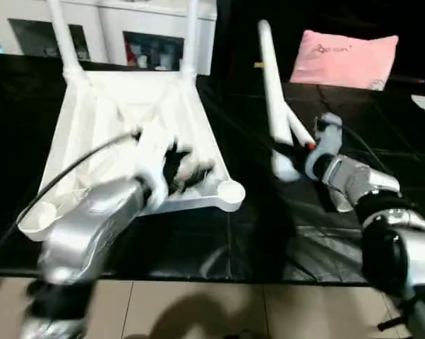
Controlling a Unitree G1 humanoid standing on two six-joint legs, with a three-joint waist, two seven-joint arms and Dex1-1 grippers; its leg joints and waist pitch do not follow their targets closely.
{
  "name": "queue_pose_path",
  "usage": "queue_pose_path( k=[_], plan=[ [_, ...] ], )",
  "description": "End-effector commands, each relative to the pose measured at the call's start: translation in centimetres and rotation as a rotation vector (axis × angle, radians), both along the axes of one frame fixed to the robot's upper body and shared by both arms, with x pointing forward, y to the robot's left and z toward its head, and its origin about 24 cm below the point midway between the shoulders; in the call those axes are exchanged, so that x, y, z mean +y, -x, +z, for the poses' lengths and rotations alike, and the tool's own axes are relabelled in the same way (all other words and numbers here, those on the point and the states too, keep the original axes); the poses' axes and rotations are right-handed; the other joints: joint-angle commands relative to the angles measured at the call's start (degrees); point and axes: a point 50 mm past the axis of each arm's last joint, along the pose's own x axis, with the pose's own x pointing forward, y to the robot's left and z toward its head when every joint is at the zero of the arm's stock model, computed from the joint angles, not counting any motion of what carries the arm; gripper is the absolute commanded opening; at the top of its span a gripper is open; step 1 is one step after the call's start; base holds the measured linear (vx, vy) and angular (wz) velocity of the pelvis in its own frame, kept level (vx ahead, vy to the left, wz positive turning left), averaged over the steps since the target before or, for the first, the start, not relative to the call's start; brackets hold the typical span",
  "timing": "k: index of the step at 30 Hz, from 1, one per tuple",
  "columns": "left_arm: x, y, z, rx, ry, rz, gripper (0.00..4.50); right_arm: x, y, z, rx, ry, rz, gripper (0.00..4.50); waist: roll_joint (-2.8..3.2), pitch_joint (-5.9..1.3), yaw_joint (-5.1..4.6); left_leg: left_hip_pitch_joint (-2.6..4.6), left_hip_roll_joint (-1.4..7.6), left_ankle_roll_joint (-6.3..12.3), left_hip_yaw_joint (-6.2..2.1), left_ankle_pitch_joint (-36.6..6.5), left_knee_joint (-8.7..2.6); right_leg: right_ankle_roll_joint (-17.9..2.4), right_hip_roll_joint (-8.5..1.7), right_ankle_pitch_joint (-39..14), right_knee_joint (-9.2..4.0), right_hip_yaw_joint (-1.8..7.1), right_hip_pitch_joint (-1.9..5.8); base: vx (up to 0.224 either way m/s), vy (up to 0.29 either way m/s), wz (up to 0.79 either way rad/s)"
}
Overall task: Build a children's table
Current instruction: Pick table leg
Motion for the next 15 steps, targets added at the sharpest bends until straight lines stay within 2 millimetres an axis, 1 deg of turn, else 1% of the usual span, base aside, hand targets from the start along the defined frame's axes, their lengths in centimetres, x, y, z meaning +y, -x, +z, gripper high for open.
queue_pose_path(
  k=[1, 2, 3, 4, 6, 7, 8, 9, 10, 11, 12, 13, 14, 15],
  plan=[
    [-0.4, -0.6, 0.8, 0.006, 0.077, 0.005, 3.69, 0.2, 0.6, 1.3, -0.085, -0.093, 0.071, 1.91, 0.56, -4.49, 0.26, -0.83, -1.92, 4.19, 2.52, 1.1, -3.36, -15.6, -2.02, 6.5, -3.67, 1.76, 5.46, 0.000, 0.000, 0.00],
    [-0.5, -0.7, 0.9, 0.005, 0.081, 0.005, 3.72, 0.3, 0.7, 1.3, -0.087, -0.099, 0.076, 1.91, 0.55, -4.52, 0.52, -0.74, -1.79, 4.12, 2.46, 1.2, -3.33, -15.5, -2.16, 6.0, -3.67, 1.77, 5.43, 0.000, 0.000, 0.00],
    [-0.9, -1.1, 1.5, -0.006, 0.117, 0.004, 3.99, 0.9, 1.7, 1.5, -0.106, -0.165, 0.131, 1.91, 0.73, -4.38, 0.59, -0.68, -1.82, 3.98, 2.44, 0.7, -3.51, -15.2, -2.12, 4.7, -3.97, 1.71, 5.39, 0.000, 0.000, 0.00],
    [-1.3, -1.2, 1.8, -0.008, 0.144, -0.006, 4.10, 1.2, 2.4, 1.6, -0.116, -0.197, 0.165, 1.91, 0.66, -4.33, 0.65, -0.66, -1.84, 3.85, 2.45, 0.5, -3.49, -14.9, -2.09, 4.3, -4.04, 1.76, 5.40, 0.000, 0.000, 0.00],
    [-1.6, -1.3, 2.2, -0.008, 0.176, -0.018, 4.15, 1.6, 3.1, 1.7, -0.131, -0.228, 0.196, 1.90, 0.98, -4.27, 0.62, -0.60, -1.76, 3.41, 2.32, -0.2, -3.62, -14.3, -2.17, 3.0, -4.17, 1.77, 5.41, 0.000, 0.000, 0.00],
    [-2.0, -1.4, 2.5, -0.007, 0.204, -0.030, 4.26, 1.8, 3.7, 1.9, -0.146, -0.254, 0.218, 1.90, 0.89, -4.19, 0.58, -0.62, -1.74, 3.02, 2.32, -1.1, -3.72, -13.8, -2.16, 1.5, -4.44, 1.76, 5.40, 0.000, 0.000, 0.00],
    [-2.1, -1.5, 2.6, -0.007, 0.218, -0.037, 4.26, 2.0, 4.0, 2.0, -0.154, -0.268, 0.230, 1.90, 1.19, -4.18, 0.76, -0.55, -1.74, 2.50, 2.29, -1.8, -3.77, -13.2, -2.25, 0.2, -4.67, 1.75, 5.32, 0.000, 0.000, 0.00],
    [-2.4, -1.4, 2.8, 0.000, 0.240, -0.054, 4.48, 2.2, 4.8, 2.4, -0.172, -0.309, 0.254, 1.90, 1.30, -4.10, 0.74, -0.59, -1.75, 1.93, 2.20, -2.5, -3.90, -13.0, -2.22, -1.1, -4.69, 1.72, 5.27, 0.000, 0.000, 0.00],
    [-2.4, -1.4, 2.8, 0.000, 0.240, -0.054, 4.48, 2.2, 4.8, 2.4, -0.172, -0.309, 0.254, 1.90, 1.22, -4.10, 0.79, -0.51, -1.78, 1.84, 2.27, -2.6, -3.87, -12.7, -2.20, -1.4, -4.85, 1.75, 5.26, 0.000, 0.000, 0.00],
    [-2.7, -1.3, 2.8, 0.021, 0.269, -0.067, 4.50, 2.5, 6.1, 2.9, -0.203, -0.357, 0.299, 1.90, 1.24, -4.03, 0.82, -0.53, -1.73, 1.48, 2.23, -2.9, -3.93, -12.3, -2.19, -2.1, -4.97, 1.73, 5.22, 0.000, 0.000, 0.00],
    [-2.7, -1.3, 2.8, 0.022, 0.270, -0.067, 4.50, 2.5, 6.1, 3.0, -0.204, -0.358, 0.301, 1.90, 1.24, -4.03, 0.82, -0.53, -1.73, 1.48, 2.23, -2.9, -3.93, -12.3, -2.19, -2.1, -4.97, 1.73, 5.22, 0.000, 0.000, 0.00],
    [-2.9, -1.4, 2.7, 0.039, 0.290, -0.072, 4.50, 2.7, 6.9, 3.2, -0.215, -0.391, 0.328, 1.90, 1.96, -4.05, 0.98, -0.55, -1.66, 1.29, 2.01, -2.8, -3.98, -12.1, -2.27, -1.7, -4.71, 1.75, 5.18, 0.000, 0.000, 0.00],
    [-3.0, -1.4, 2.7, 0.054, 0.313, -0.076, 4.50, 2.9, 7.4, 3.2, -0.222, -0.405, 0.345, 1.90, 2.31, -4.04, 0.90, -0.40, -1.68, 1.28, 2.11, -2.6, -3.88, -12.0, -2.10, -0.1, -5.05, 1.78, 5.09, 0.000, 0.000, 0.00],
    [-3.0, -1.4, 2.8, 0.066, 0.332, -0.079, 4.50, 3.0, 7.9, 3.2, -0.225, -0.415, 0.356, 1.90, 2.28, -4.07, 1.02, -0.40, -1.67, 1.39, 1.99, -3.0, -4.09, -12.4, -2.07, -0.3, -5.11, 1.60, 5.27, 0.000, 0.000, 0.00]
  ],
)
